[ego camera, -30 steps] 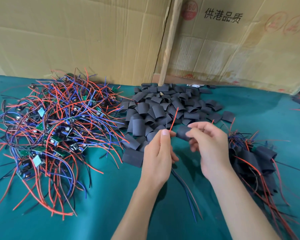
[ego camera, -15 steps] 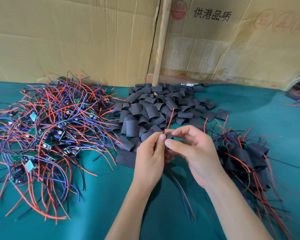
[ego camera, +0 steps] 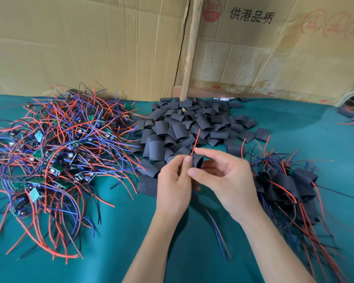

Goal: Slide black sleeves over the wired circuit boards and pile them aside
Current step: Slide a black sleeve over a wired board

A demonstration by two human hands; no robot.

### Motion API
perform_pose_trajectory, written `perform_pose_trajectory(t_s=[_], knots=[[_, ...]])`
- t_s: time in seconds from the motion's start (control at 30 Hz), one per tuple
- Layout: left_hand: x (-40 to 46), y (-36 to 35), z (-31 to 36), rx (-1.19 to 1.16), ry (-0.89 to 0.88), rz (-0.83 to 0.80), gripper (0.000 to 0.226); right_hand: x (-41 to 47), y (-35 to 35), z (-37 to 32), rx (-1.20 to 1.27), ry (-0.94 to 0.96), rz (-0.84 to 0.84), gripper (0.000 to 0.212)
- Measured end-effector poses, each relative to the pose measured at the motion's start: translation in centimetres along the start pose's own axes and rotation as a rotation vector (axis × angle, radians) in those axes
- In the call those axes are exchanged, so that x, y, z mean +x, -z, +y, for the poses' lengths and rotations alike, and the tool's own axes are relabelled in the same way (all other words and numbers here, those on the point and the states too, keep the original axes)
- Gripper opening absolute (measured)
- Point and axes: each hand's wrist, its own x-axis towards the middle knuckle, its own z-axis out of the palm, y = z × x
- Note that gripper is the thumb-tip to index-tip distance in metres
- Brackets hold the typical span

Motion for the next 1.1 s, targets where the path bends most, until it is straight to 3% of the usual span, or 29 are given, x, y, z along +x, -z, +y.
perform_pose_trajectory(t_s=[0.27,0.37,0.57,0.8,1.1], knots=[[-0.3,0.1,0.0,-0.05,-0.027,-0.132,0.026,0.1,-0.3,0.2,-0.001,0.12,0.195,0.005],[-0.3,-0.1,-0.2,-0.044,-0.031,-0.184,0.021,0.5,0.4,0.1,0.064,0.082,0.304,0.016],[-0.4,-0.2,-0.4,0.043,-0.061,-0.247,0.02,1.8,3.1,-0.7,0.502,-0.086,0.66,0.019],[-0.5,-0.1,-0.1,0.072,-0.035,-0.313,0.019,2.2,3.8,-1.4,0.641,-0.151,0.624,0.02],[-0.5,0.0,0.0,0.129,-0.01,-0.339,0.024,1.4,3.4,-2.2,0.498,-0.114,0.474,0.024]])
